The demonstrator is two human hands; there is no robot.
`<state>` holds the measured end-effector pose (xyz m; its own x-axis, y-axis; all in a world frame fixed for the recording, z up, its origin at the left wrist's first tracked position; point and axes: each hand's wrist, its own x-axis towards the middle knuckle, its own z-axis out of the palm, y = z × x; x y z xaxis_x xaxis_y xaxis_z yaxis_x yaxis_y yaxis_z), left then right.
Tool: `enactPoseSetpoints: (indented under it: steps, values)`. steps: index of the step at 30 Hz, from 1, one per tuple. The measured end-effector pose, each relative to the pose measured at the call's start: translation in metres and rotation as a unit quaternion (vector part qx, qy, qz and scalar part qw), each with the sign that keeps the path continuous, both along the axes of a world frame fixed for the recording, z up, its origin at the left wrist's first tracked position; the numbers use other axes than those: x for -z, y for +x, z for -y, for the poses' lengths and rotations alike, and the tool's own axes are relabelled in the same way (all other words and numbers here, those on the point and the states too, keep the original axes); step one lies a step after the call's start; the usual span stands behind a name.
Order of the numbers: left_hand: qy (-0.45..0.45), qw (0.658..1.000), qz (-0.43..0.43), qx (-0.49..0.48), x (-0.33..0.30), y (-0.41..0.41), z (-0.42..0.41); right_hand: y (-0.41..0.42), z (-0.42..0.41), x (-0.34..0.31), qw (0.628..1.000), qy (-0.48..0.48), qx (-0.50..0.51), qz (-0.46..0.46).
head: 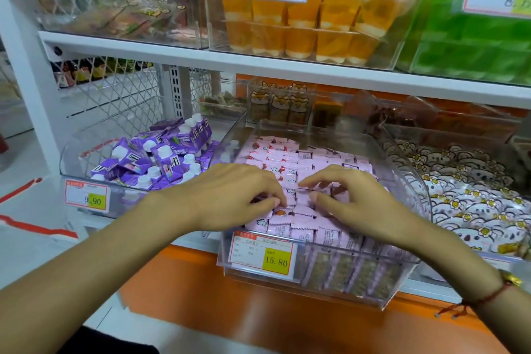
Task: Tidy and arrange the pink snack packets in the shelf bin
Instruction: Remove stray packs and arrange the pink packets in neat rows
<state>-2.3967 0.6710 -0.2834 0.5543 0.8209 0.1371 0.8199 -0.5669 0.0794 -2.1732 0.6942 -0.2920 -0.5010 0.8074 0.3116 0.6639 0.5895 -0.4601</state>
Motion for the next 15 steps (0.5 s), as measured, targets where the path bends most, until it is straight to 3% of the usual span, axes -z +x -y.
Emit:
enactPoseSetpoints:
  steps: [2, 6, 11, 15]
  values:
    - [-0.022, 0.999, 0.031, 0.004, -0.002, -0.002, 0.000, 0.002, 0.004, 0.000, 1.000, 0.013, -0.016, 0.016]
    - [-0.049, 0.981, 0.184, 0.025, -0.006, -0.006, 0.004, 0.001, 0.012, 0.007, 0.997, -0.014, -0.055, 0.051]
    - [-0.030, 0.997, 0.068, 0.027, 0.003, -0.001, 0.007, 0.002, 0.010, 0.005, 0.995, -0.058, -0.057, 0.063]
    - [-0.017, 0.998, 0.052, 0.027, 0.002, 0.000, 0.008, 0.001, 0.008, 0.001, 0.992, -0.079, -0.071, 0.063]
